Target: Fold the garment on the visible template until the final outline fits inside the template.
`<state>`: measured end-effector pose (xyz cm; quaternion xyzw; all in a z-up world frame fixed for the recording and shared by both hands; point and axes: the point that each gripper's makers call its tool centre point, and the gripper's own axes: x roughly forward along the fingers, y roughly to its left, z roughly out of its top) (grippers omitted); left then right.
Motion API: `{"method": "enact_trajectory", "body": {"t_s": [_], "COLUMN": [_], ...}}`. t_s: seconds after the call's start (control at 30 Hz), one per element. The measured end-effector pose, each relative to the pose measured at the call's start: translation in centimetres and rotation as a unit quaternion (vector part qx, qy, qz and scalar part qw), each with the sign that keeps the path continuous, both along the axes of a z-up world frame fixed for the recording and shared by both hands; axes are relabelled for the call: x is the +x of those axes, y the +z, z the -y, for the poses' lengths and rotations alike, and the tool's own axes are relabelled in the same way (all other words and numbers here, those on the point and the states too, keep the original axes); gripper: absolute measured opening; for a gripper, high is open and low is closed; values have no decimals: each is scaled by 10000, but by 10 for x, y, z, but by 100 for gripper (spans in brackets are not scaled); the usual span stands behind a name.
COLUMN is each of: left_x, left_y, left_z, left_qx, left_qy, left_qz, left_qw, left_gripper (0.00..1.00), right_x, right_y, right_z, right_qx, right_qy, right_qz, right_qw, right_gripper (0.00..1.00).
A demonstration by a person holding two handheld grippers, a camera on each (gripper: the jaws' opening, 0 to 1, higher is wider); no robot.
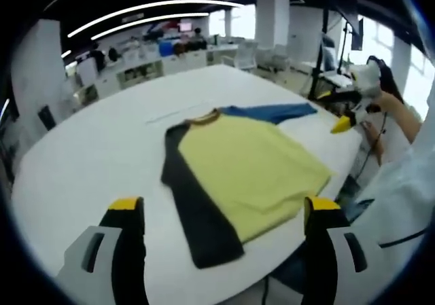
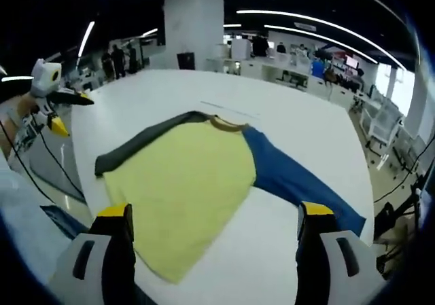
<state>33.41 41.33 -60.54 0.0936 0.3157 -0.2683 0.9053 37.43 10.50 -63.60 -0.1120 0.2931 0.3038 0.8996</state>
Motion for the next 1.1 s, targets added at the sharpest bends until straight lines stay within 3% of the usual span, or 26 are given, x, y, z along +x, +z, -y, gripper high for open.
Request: {"method": "enact_trajectory", "body": {"t_s": [0.2,0.53,0.87,1.1], "left_x": [-3,-14,-17,-17], "left_y": [-1,-20,-33,-45], "left_z": [-3,-9,-18,-18], "left_qx": [-27,-109,-36,-237], "left_qy": [60,237,343,396], "left_qz": [12,-202,-401,-547], "left_qw": [10000,9995,9986,9974], "left_gripper": [94,93,92,88], "right_x": [-4,-12,-18,-20], "right_y": [-1,-5,-9,-11], "right_z": [-1,-2,-5,-2], "right_qx": [-87,-121,88,3], "right_qy": [26,14,-15,-28], "right_qz": [2,-44,-147,-176], "right_qw": [10000,9999,9999,9998], "right_gripper": [100,100,100,100]}}
